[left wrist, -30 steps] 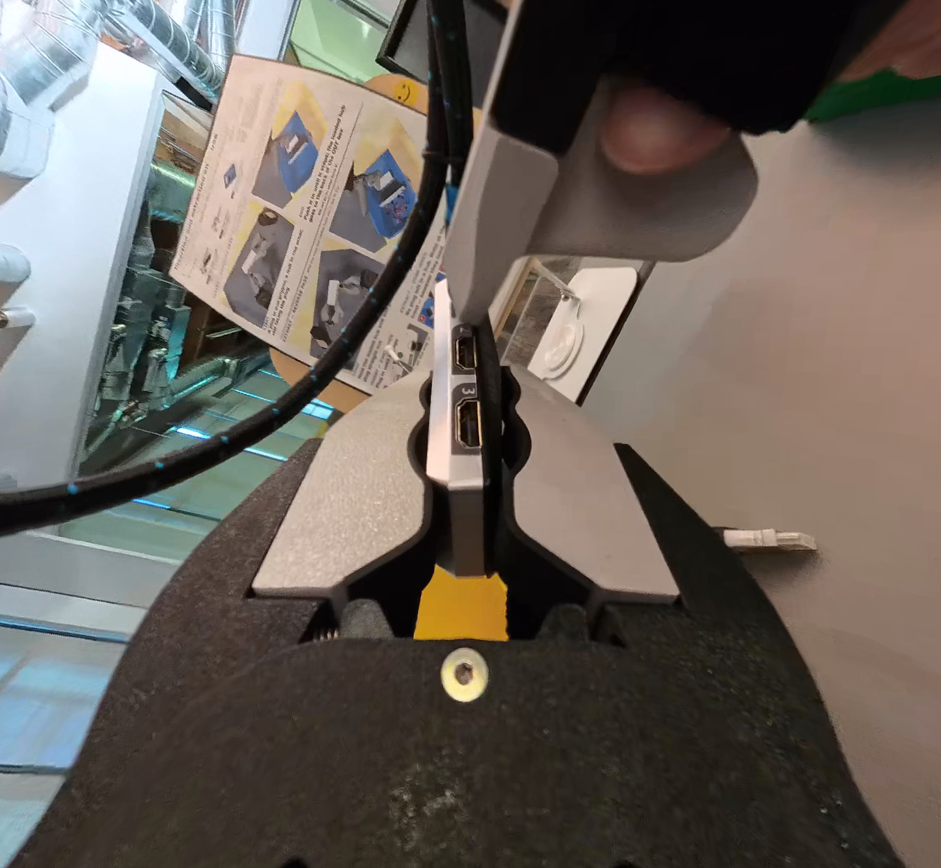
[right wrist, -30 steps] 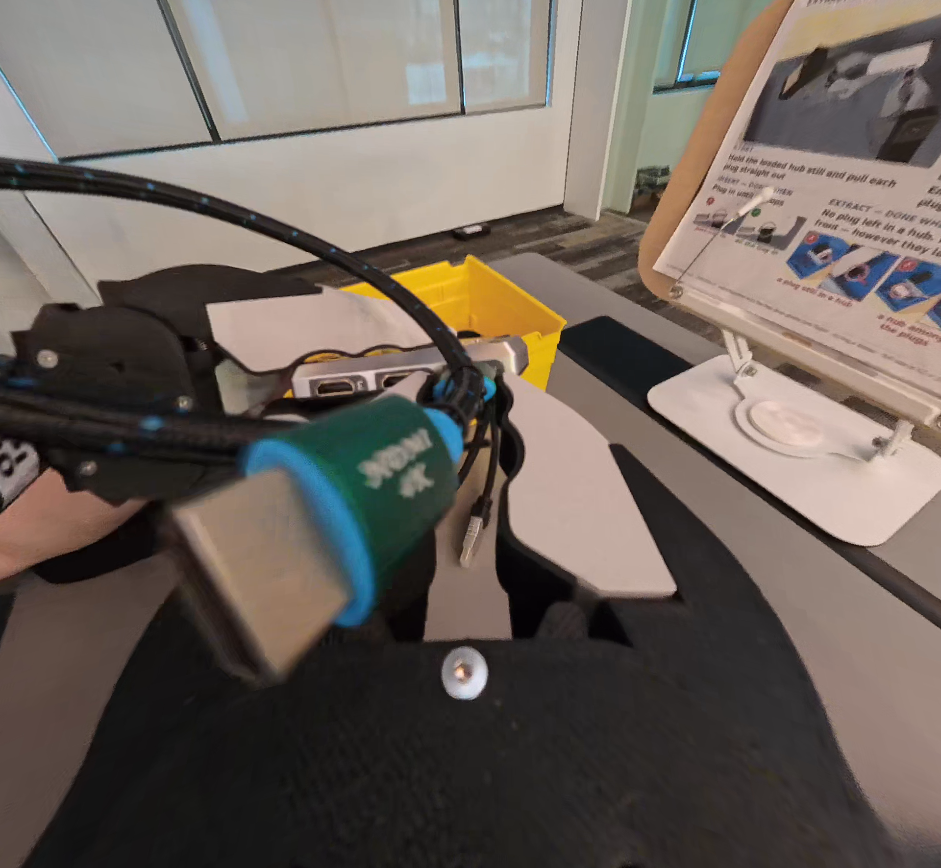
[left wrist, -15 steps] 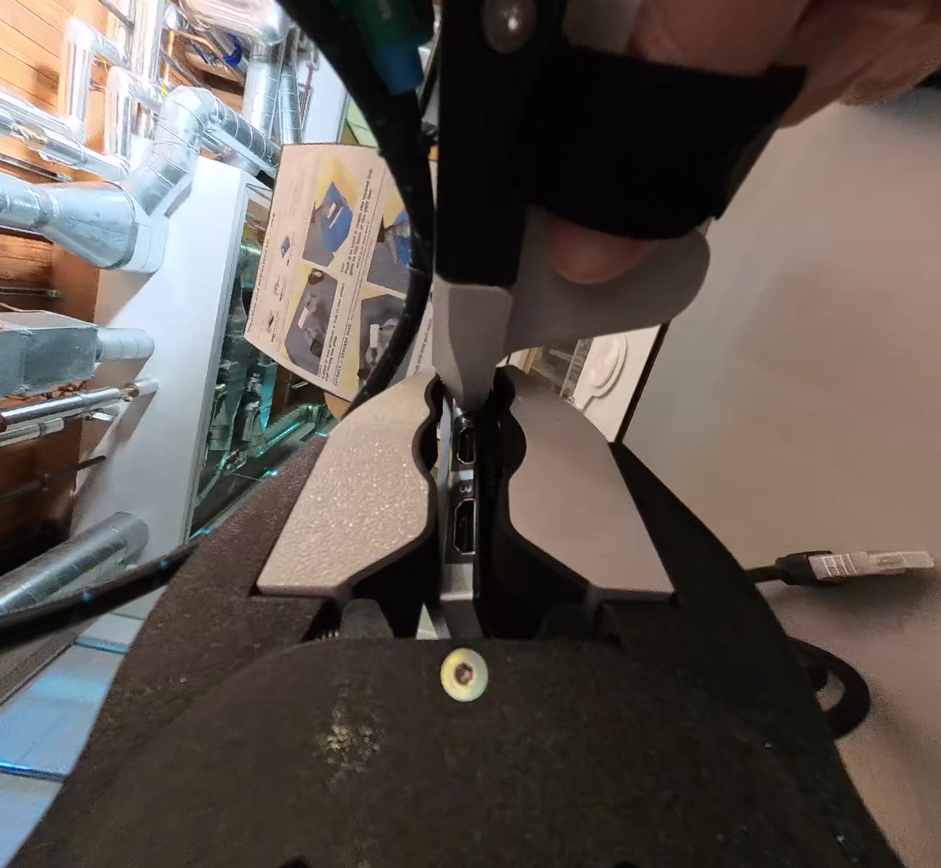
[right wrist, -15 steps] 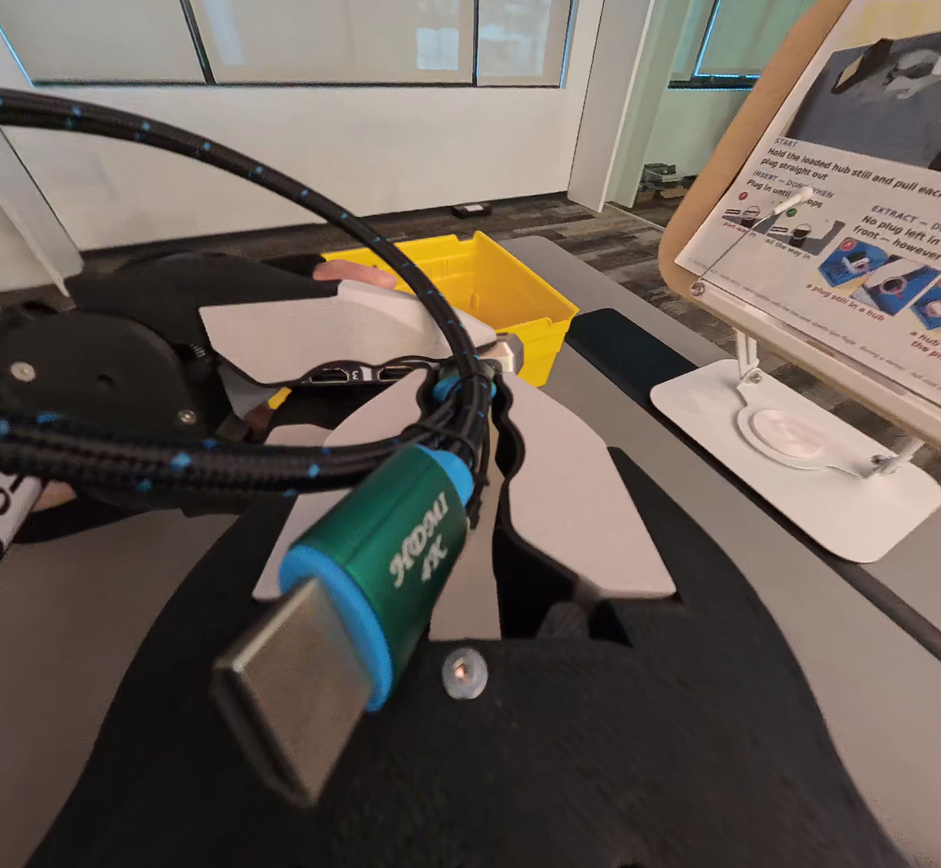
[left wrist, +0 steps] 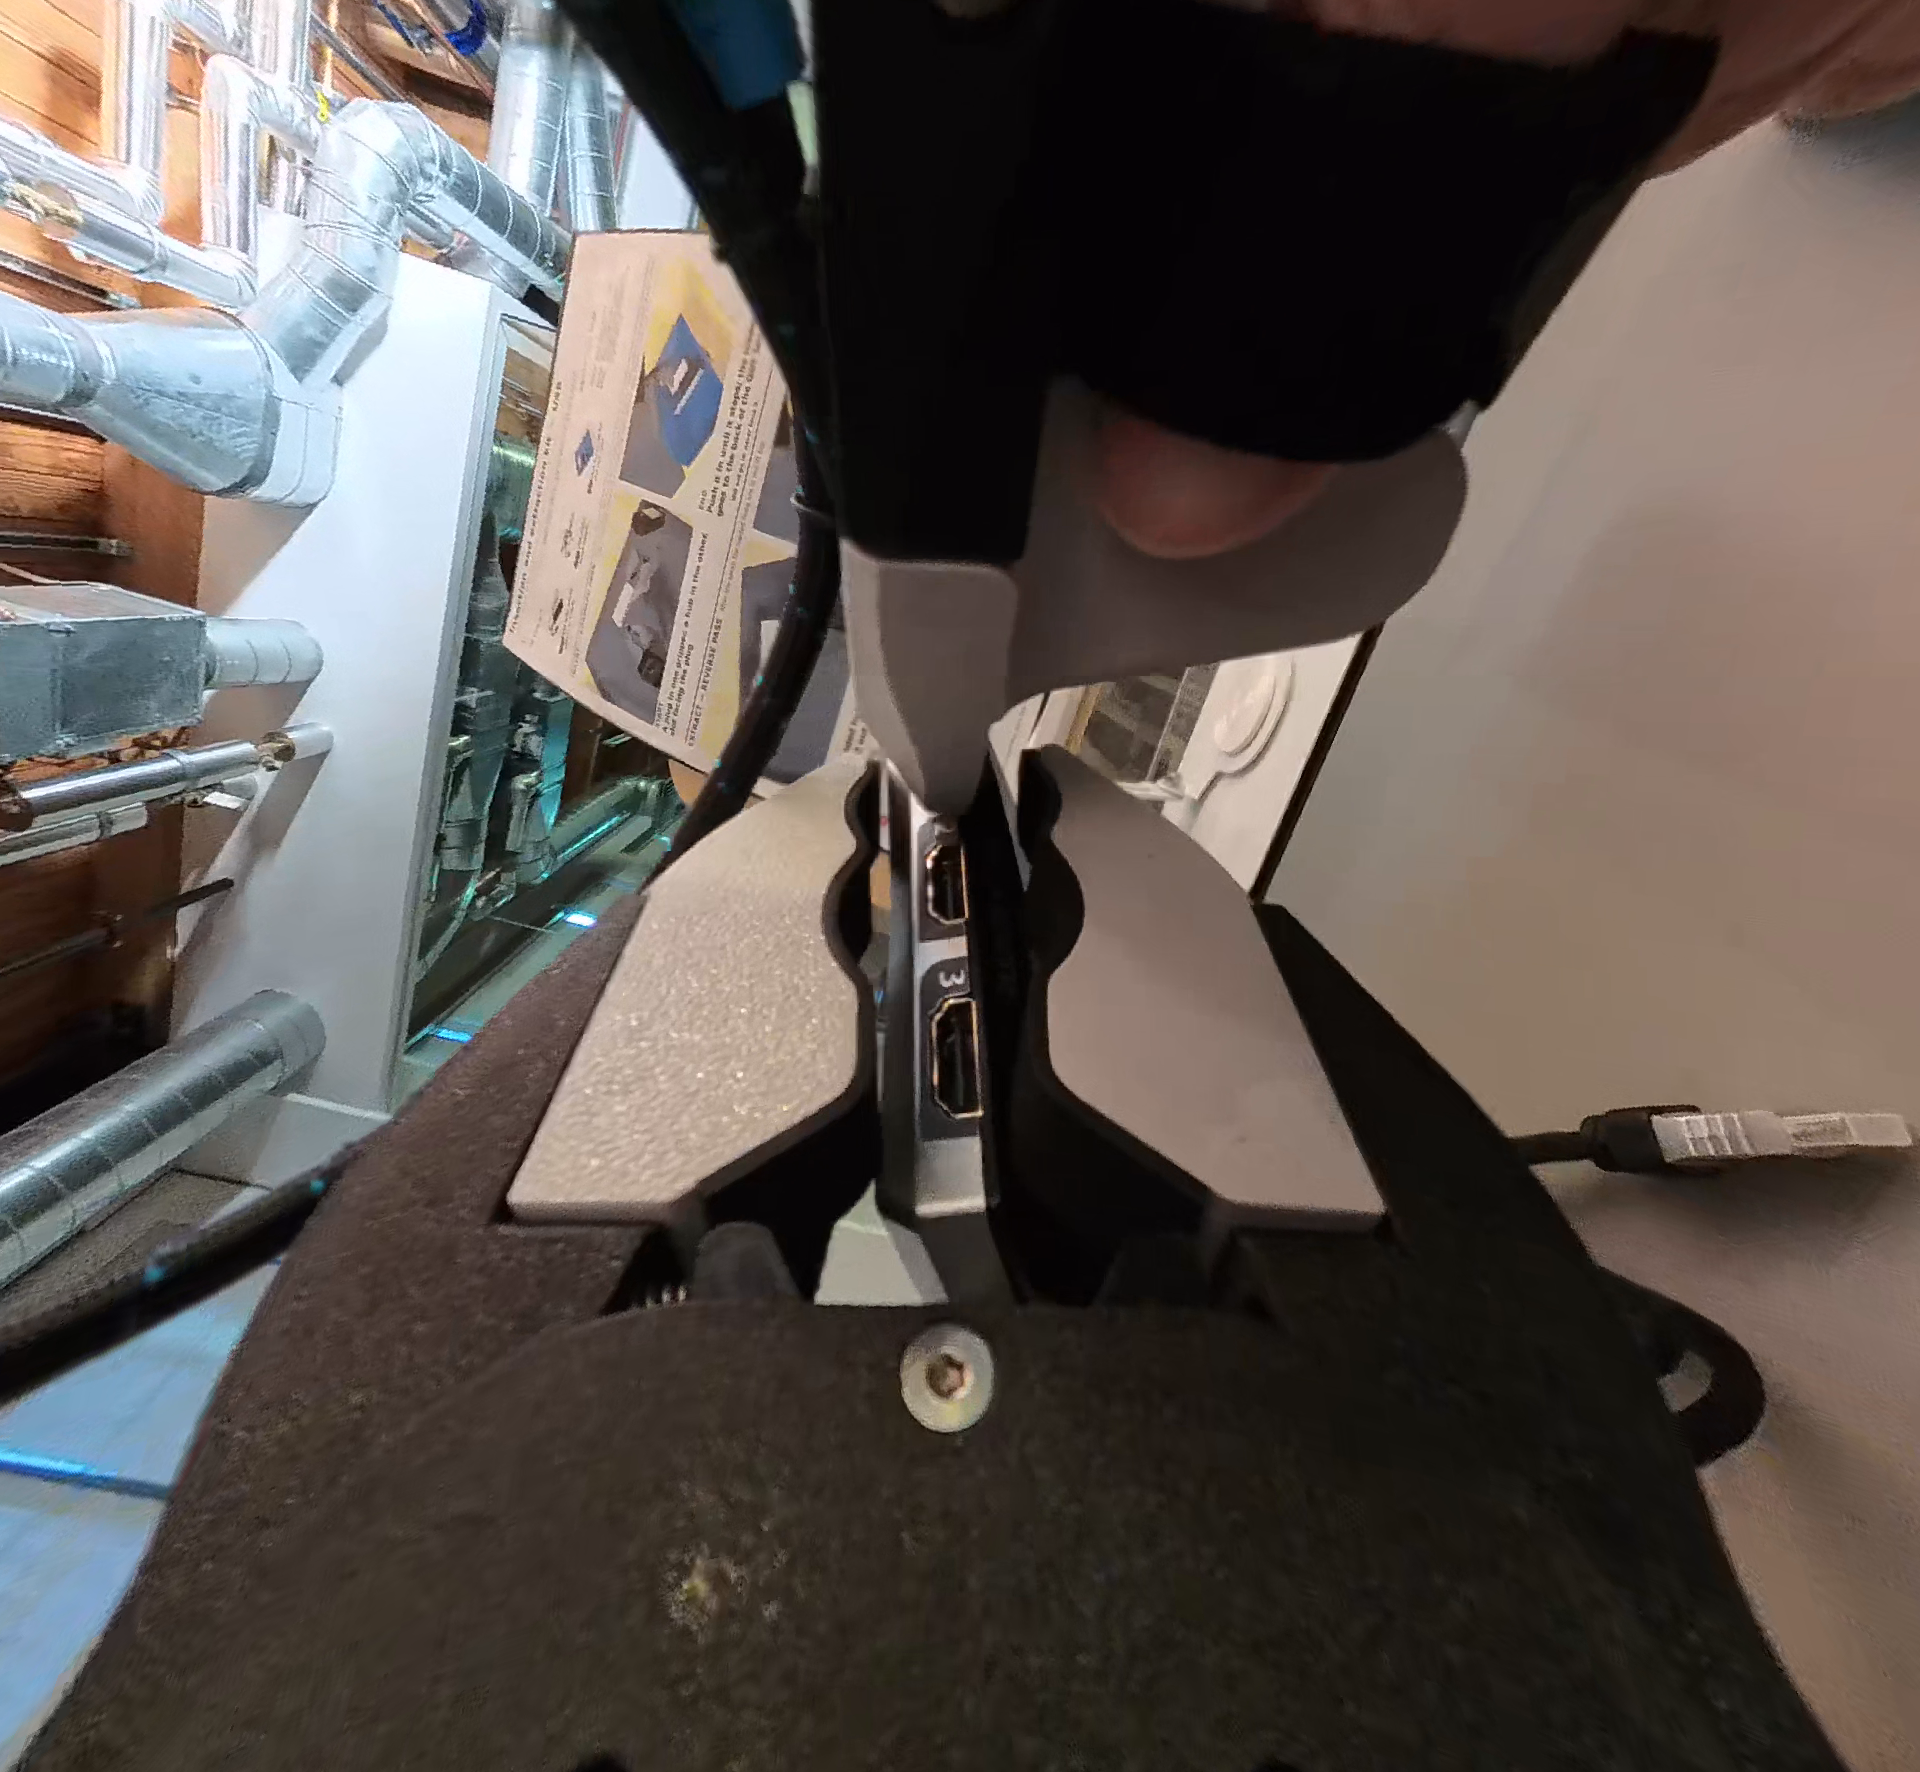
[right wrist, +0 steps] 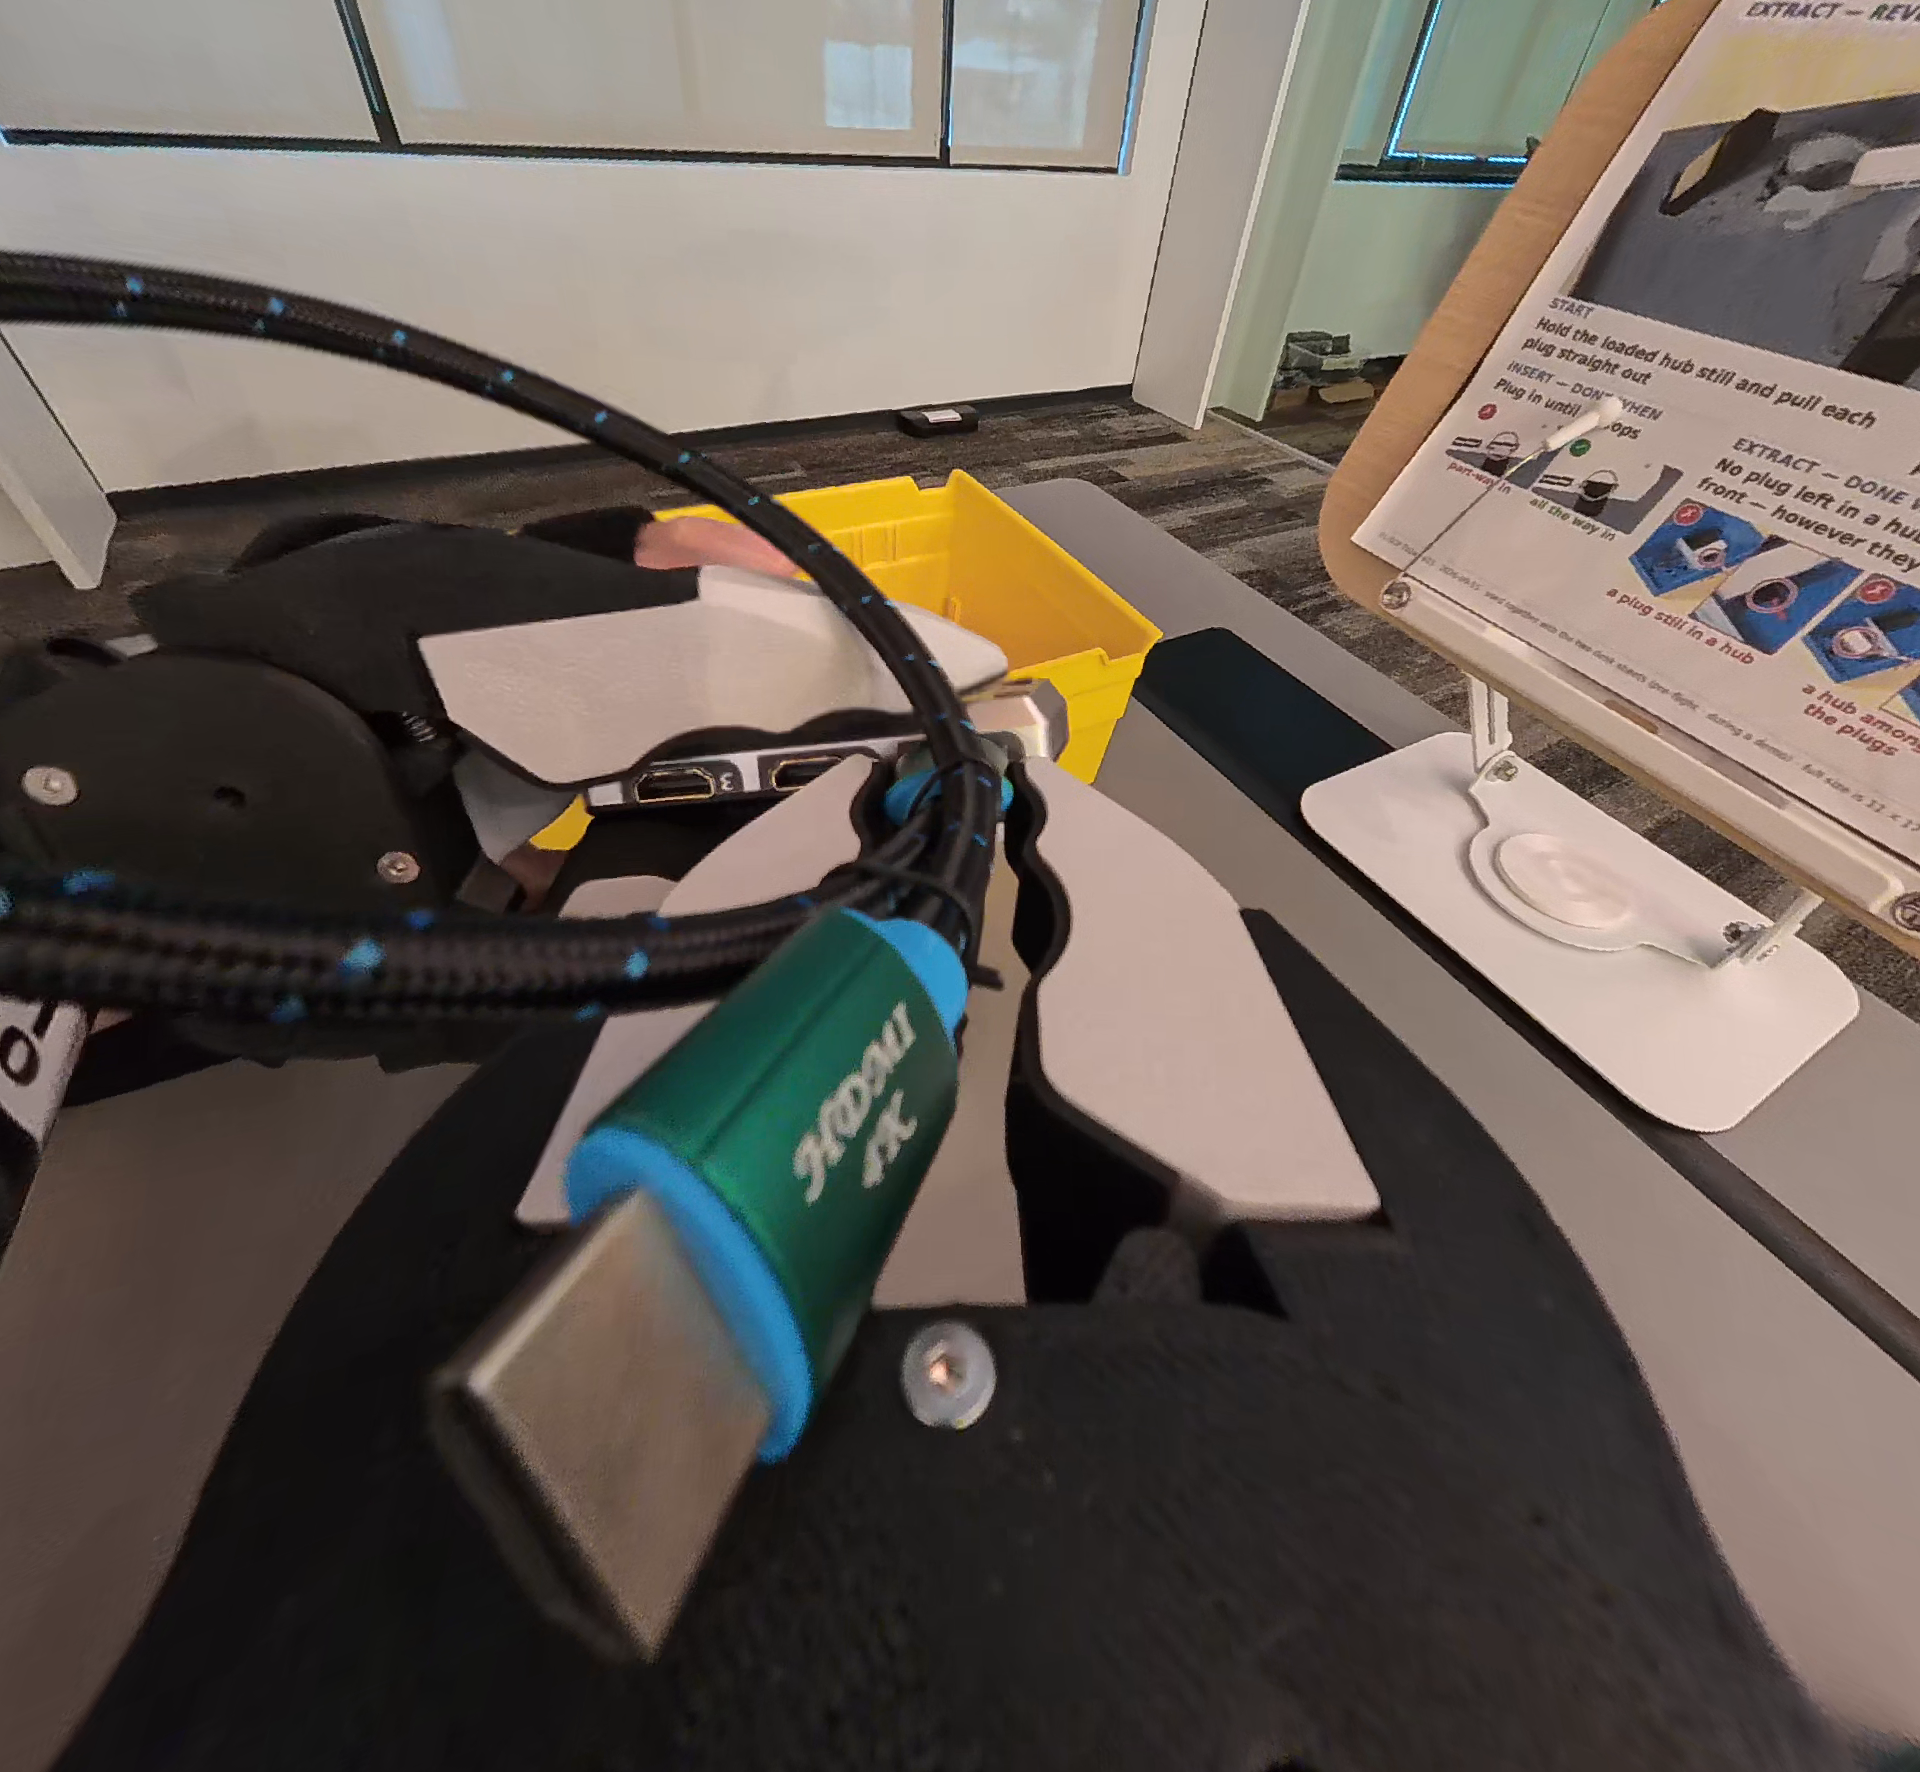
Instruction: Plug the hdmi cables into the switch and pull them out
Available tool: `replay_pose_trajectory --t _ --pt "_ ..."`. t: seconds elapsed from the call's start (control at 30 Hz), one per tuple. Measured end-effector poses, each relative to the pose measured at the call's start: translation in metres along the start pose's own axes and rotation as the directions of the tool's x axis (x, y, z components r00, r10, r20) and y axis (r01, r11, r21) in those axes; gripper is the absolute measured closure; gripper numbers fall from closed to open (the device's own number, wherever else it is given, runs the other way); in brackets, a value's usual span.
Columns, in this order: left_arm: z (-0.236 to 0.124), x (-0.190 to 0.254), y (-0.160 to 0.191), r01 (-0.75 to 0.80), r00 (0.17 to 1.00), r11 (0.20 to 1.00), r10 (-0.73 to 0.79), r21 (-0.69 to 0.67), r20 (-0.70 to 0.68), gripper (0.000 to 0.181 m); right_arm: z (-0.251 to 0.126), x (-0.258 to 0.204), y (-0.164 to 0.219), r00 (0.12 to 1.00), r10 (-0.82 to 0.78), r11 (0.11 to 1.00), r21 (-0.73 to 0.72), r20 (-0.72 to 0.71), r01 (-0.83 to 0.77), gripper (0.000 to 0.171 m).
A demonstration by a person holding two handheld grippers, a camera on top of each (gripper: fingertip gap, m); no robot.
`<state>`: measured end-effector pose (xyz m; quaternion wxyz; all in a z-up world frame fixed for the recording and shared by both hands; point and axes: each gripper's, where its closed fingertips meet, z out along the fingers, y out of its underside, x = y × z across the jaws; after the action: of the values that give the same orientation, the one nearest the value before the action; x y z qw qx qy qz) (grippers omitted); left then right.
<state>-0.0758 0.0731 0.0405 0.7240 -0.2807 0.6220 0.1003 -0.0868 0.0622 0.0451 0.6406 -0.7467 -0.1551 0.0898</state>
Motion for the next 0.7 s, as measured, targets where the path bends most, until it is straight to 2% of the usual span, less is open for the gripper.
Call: replay_pose_trajectory --t 0.23,0.37,0.6,0.7 --pt "0.0 0.005 0.01 0.039 0.996 0.995 -0.045 -0.094 -0.071 0.144 -0.002 0.009 0.0 0.998 0.017 1.0 0.008 -0.064 -0.016 0.15" --pt "-0.001 0.005 0.009 -0.02 0.999 0.996 0.016 -0.085 -0.047 0.157 -0.001 0.006 0.0 0.998 0.042 0.999 0.006 -0.045 -0.041 0.15" --pt "0.005 0.019 0.019 -0.012 0.993 0.992 -0.003 -0.122 -0.118 0.157 0.006 0.011 0.016 0.995 0.083 0.996 -0.034 -0.063 -0.085 0.152" --pt "0.007 0.023 0.022 0.015 0.989 0.992 -0.033 -0.123 -0.147 0.158 0.008 0.013 0.021 0.995 0.041 0.997 -0.064 -0.096 -0.047 0.152"
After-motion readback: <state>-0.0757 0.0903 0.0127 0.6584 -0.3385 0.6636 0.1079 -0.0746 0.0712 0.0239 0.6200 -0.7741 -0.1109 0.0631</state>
